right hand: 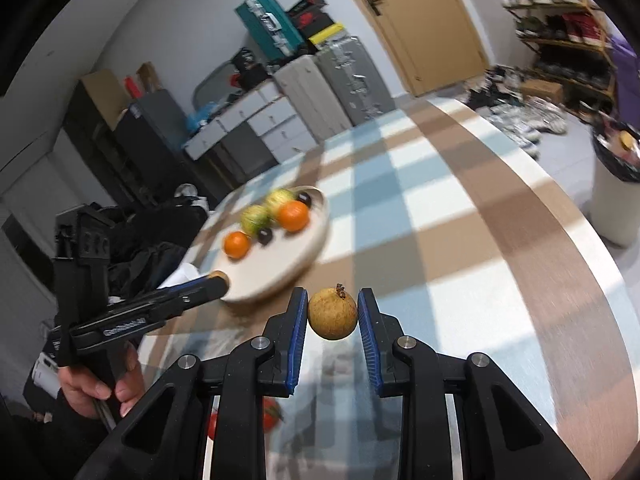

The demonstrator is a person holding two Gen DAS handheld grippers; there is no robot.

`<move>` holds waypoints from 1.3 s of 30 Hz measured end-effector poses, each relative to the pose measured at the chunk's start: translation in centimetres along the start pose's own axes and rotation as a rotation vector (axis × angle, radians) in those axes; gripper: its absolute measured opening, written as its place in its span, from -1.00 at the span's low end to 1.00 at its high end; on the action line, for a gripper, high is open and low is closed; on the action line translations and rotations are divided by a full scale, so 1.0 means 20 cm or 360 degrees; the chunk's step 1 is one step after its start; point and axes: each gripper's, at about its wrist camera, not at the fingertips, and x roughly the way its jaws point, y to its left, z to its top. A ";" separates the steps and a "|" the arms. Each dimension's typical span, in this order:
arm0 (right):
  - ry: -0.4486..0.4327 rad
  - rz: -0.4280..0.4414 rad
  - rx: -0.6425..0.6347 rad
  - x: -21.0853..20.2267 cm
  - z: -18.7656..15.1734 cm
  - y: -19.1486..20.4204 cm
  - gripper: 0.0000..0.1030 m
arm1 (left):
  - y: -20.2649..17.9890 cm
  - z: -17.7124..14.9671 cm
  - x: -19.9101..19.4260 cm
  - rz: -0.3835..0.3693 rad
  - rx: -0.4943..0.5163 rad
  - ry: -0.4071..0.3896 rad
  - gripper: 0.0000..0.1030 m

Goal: Organize fruits
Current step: 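Carry the brown fruit over the cream plate with the right tool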

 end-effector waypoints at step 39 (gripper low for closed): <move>0.0272 0.0193 -0.0402 0.99 0.55 0.44 -0.49 | 0.37 0.27 0.28 0.0127 -0.0124 -0.0053 -0.53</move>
